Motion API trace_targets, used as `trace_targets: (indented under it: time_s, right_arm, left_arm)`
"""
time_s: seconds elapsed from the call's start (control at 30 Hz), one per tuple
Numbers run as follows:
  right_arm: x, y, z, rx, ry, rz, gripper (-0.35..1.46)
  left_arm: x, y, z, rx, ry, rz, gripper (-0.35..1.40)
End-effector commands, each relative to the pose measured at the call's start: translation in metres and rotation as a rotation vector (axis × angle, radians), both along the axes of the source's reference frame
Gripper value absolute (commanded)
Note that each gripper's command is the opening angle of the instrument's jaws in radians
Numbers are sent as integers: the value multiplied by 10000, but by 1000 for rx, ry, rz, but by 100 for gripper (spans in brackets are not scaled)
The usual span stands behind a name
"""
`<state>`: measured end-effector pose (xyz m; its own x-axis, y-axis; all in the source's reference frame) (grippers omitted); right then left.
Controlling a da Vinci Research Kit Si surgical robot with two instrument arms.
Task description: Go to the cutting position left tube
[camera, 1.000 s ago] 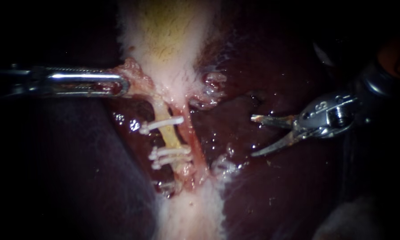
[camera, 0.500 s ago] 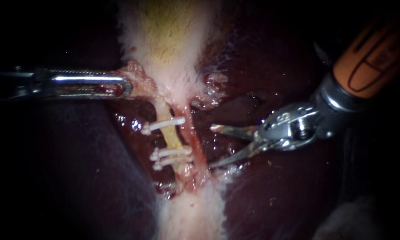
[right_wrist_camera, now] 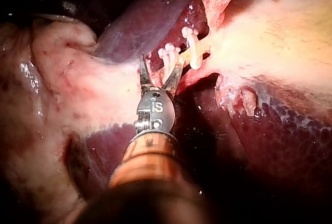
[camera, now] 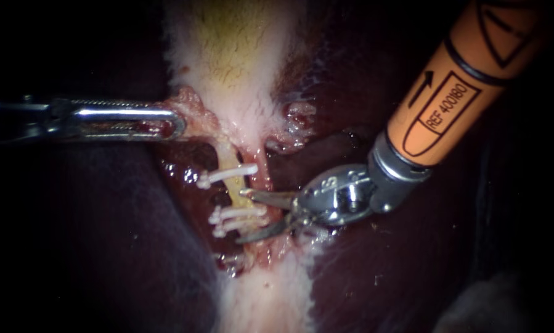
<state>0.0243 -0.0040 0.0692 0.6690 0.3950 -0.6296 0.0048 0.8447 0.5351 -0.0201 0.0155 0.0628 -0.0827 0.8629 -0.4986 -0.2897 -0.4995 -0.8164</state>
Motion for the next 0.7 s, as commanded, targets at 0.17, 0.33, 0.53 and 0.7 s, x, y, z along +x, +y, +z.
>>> trace_targets:
  time_s: [0.17,0.33,0.53,0.7]
  right_arm:
    - [-3,11,14,-2,-4,-1,143]
    - [-2,17,24,1,-7,4,142]
    - [17,25,43,-1,-11,9,142]
    - [36,24,57,12,-6,-6,143]
  left_arm:
    - [0,0,0,0,0,0,-35]
    - [0,-1,0,-1,2,-2,-35]
    - [-1,-1,0,-1,2,-3,-35]
    - [-2,-1,1,-1,3,-3,-35]
